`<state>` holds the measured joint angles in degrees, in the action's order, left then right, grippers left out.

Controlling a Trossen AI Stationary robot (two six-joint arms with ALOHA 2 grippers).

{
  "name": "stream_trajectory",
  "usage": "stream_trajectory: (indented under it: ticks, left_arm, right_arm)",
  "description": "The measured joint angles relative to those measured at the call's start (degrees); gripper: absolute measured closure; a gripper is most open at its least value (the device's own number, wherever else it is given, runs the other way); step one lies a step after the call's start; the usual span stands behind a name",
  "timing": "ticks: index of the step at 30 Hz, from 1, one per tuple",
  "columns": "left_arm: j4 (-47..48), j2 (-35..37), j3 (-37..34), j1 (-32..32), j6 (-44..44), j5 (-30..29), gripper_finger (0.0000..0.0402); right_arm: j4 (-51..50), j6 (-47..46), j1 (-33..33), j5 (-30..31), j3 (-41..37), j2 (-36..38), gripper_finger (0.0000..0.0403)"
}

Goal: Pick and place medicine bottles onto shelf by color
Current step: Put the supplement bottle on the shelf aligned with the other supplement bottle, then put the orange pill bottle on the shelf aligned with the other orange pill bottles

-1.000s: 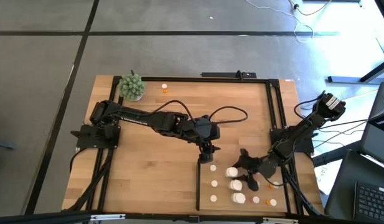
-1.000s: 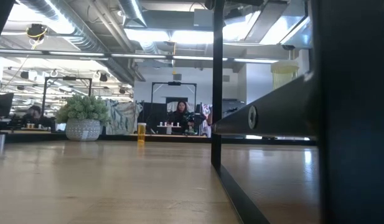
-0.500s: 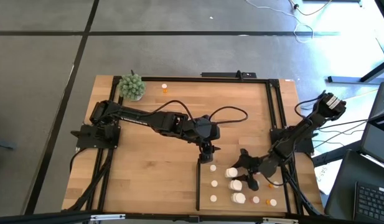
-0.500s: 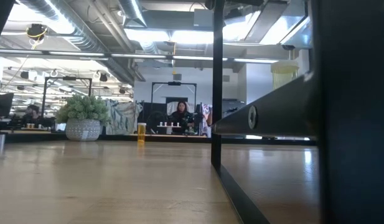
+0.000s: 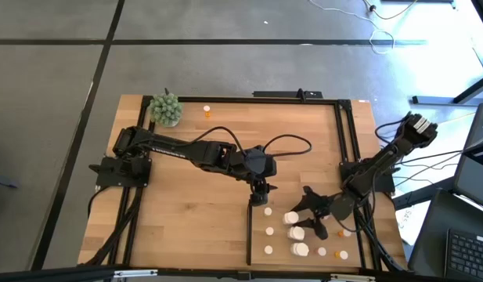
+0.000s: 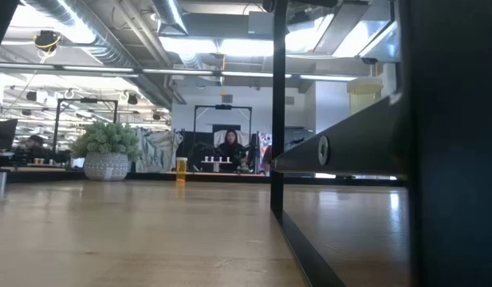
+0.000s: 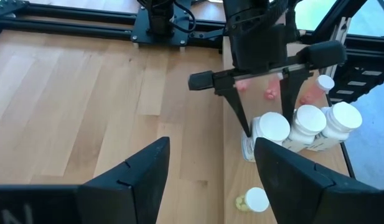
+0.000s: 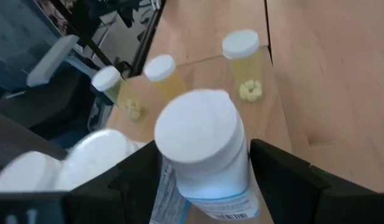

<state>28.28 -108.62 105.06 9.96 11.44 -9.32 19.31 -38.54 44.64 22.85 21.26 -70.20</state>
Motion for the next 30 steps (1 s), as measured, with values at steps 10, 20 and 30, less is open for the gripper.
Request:
stream_trajectory:
  ticks: [10,20,30]
  left_arm:
    - [0.01,0.00,0.00,0.00,-0.02,0.00,0.0173]
    - [0.06,0.00,0.00,0.00,-0.04,-0.01,0.0173]
    - [0.52,-0.01,0.00,-0.02,-0.04,0.00,0.0173]
  right_arm:
    - [0.23,0.00,0.02,0.00,0.00,1.40,0.0159]
    - [1.20,1.31,0.02,0.05,1.54,1.40,0.0159]
    - [2.07,2.84,0.02,3.24,1.95,1.40,0.0159]
